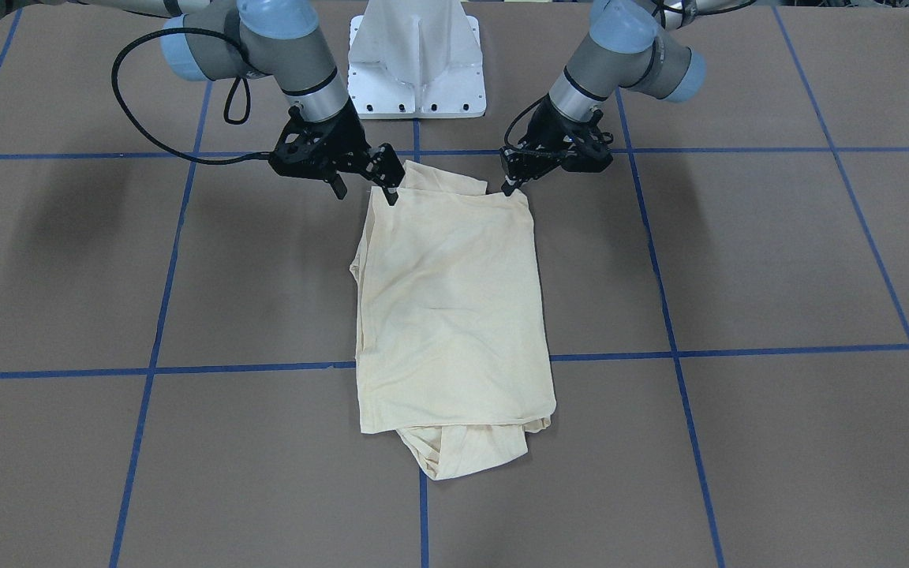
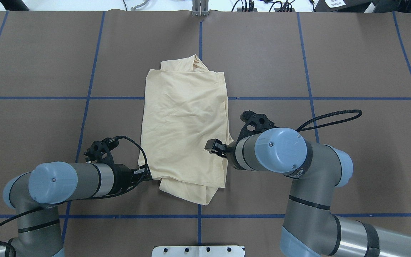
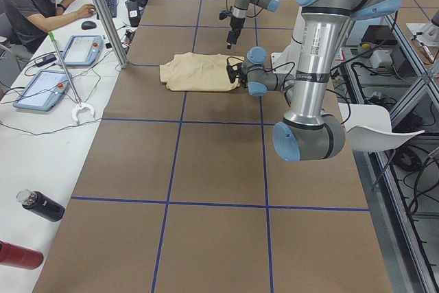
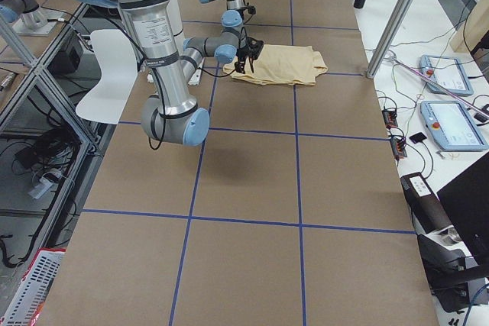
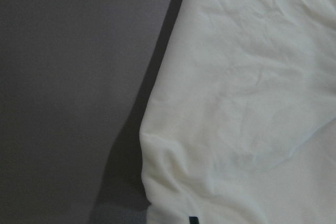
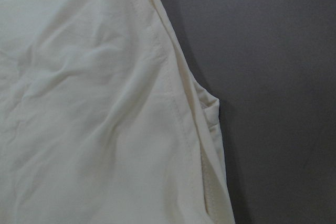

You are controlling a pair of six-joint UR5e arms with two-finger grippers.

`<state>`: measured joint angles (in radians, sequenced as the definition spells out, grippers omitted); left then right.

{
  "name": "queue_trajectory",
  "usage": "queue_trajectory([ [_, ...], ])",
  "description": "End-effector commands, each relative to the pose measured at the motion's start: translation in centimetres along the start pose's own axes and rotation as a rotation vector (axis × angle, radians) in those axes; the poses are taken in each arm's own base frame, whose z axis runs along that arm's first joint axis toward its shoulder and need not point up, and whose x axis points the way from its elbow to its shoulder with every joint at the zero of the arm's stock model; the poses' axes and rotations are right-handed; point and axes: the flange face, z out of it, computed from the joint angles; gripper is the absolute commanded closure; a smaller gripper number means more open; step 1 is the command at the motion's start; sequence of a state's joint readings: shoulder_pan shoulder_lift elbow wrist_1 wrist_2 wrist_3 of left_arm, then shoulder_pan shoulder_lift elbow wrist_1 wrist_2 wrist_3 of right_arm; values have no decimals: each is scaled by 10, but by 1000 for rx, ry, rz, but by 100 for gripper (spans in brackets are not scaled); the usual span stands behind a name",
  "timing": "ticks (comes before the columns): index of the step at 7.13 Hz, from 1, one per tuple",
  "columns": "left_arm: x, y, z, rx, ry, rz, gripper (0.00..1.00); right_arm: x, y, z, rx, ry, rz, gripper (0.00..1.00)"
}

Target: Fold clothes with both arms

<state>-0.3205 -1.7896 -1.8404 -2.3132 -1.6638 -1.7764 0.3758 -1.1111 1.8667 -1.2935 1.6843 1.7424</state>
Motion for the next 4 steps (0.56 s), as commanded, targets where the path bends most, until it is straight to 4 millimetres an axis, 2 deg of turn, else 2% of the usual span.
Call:
queue_trajectory([
  [1, 1, 1, 0, 1, 1, 1, 18, 1, 0, 0, 0, 1, 0, 0],
  [2, -2, 1, 5, 4, -8, -1, 3, 1, 1, 1, -1, 2, 0, 0],
  [4, -3, 2, 6, 4, -12, -1, 1, 1, 0, 1, 0, 2, 0, 0],
])
